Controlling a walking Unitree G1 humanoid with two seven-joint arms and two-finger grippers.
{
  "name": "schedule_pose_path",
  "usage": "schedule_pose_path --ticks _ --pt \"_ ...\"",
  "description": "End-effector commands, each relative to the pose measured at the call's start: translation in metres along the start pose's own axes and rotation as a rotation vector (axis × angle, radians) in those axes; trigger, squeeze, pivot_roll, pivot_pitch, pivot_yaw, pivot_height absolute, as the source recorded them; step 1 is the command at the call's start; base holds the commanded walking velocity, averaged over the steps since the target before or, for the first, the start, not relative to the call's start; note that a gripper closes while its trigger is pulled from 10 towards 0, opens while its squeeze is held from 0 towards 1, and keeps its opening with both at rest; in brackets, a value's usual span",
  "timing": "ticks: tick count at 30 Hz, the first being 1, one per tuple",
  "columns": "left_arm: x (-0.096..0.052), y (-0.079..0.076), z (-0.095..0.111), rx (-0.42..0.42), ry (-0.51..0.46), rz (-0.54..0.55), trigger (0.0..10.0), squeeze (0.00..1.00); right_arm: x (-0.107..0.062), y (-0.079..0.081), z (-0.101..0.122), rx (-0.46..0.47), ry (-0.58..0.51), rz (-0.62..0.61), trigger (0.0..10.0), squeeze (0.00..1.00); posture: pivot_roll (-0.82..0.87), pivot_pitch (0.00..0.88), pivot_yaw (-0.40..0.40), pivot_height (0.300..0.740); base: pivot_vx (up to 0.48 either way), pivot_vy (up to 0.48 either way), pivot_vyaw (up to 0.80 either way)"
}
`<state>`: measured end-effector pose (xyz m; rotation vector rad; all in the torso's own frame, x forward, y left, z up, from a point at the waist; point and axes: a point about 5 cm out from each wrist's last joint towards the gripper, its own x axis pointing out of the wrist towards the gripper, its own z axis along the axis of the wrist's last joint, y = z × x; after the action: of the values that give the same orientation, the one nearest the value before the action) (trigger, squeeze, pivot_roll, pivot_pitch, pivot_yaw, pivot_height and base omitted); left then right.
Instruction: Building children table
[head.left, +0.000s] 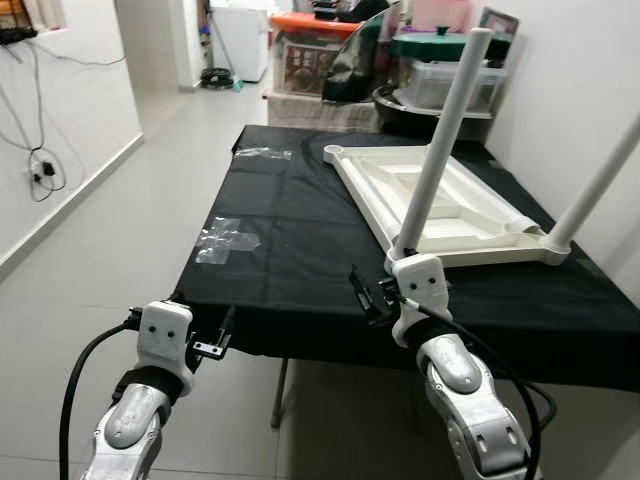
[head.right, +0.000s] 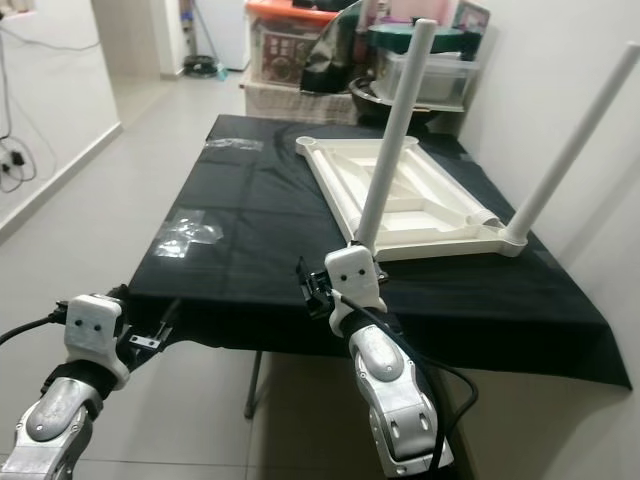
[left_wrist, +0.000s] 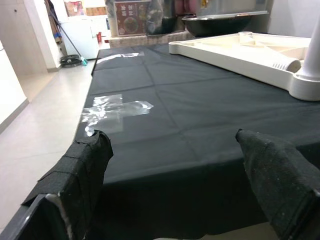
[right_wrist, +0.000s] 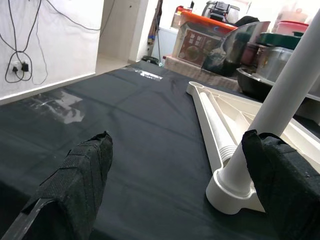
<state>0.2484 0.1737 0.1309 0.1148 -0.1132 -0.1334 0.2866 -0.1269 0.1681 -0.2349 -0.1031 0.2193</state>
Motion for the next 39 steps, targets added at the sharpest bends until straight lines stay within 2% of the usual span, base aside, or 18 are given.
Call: schedule_pose_path --ticks 1,11,13,15,19,22,24,25,26,27,32,36,39 --pt "0.0 -0.001 0.002 -0.002 -0.007 -0.01 10.0 0.0 0.0 -0.001 0.0 -0.015 0.0 0.013 10.0 0.0 0.0 0.0 -0.074 0.74 0.0 0.0 0.0" --pt "0.004 -0.005 0.007 -0.043 -0.035 -0.023 10.0 0.0 0.014 0.007 0.012 -0.008 -0.041 0.075 10.0 0.0 0.01 0.0 -0.077 0.74 0.14 0.0 0.0" --pt "0.004 -0.006 0.008 -0.046 -0.039 -0.026 10.0 0.0 0.016 0.012 0.015 -0.004 -0.052 0.104 10.0 0.0 0.01 0.0 -0.079 0.74 0.296 0.0 0.0" --pt "0.005 -0.006 0.009 -0.047 -0.045 -0.03 10.0 0.0 0.017 0.024 0.02 0.004 -0.078 0.217 10.0 0.0 0.02 0.0 -0.079 0.74 0.292 0.0 0.0" --pt "0.006 -0.007 0.009 -0.048 -0.046 -0.033 10.0 0.0 0.015 0.031 0.022 0.002 -0.087 0.298 10.0 0.0 0.02 0.0 -0.078 0.74 0.292 0.0 0.0" --pt "0.006 -0.007 0.009 -0.049 -0.046 -0.034 10.0 0.0 0.015 0.032 0.022 0.0 -0.087 0.31 10.0 0.0 0.02 0.0 -0.078 0.74 0.292 0.0 0.0" --pt "0.007 -0.008 0.01 -0.05 -0.048 -0.041 10.0 0.0 0.003 0.056 0.022 0.003 -0.074 0.563 10.0 0.0 0.01 0.0 -0.076 0.74 0.294 0.0 0.0" --pt "0.007 -0.008 0.01 -0.05 -0.048 -0.041 10.0 0.0 0.003 0.056 0.022 0.003 -0.074 0.563 10.0 0.0 0.01 0.0 -0.076 0.74 0.296 0.0 0.0" --pt "0.008 -0.009 0.01 -0.05 -0.048 -0.043 10.0 0.0 0.0 0.063 0.021 0.004 -0.069 0.631 10.0 0.0 0.01 0.0 -0.076 0.74 0.292 0.0 0.0" --pt "0.008 -0.008 0.01 -0.049 -0.049 -0.043 10.0 0.0 0.001 0.068 0.02 0.007 -0.063 0.647 10.0 0.0 0.03 0.0 -0.081 0.74 0.289 0.0 0.0" --pt "0.007 -0.007 0.01 -0.045 -0.047 -0.042 10.0 0.0 0.015 0.068 0.022 0.029 -0.061 0.559 10.0 0.0 0.03 0.0 -0.08 0.74 0.292 0.0 0.0" --pt "0.007 -0.008 0.01 -0.047 -0.048 -0.044 10.0 0.0 0.019 0.066 0.023 0.041 -0.06 0.53 10.0 0.0 0.03 0.0 -0.08 0.74 0.29 0.0 0.0" --pt "0.008 -0.009 0.01 -0.047 -0.048 -0.05 10.0 0.0 0.027 0.059 0.023 0.059 -0.039 0.428 10.0 0.0 0.03 0.0 -0.079 0.74 0.291 0.0 0.0"
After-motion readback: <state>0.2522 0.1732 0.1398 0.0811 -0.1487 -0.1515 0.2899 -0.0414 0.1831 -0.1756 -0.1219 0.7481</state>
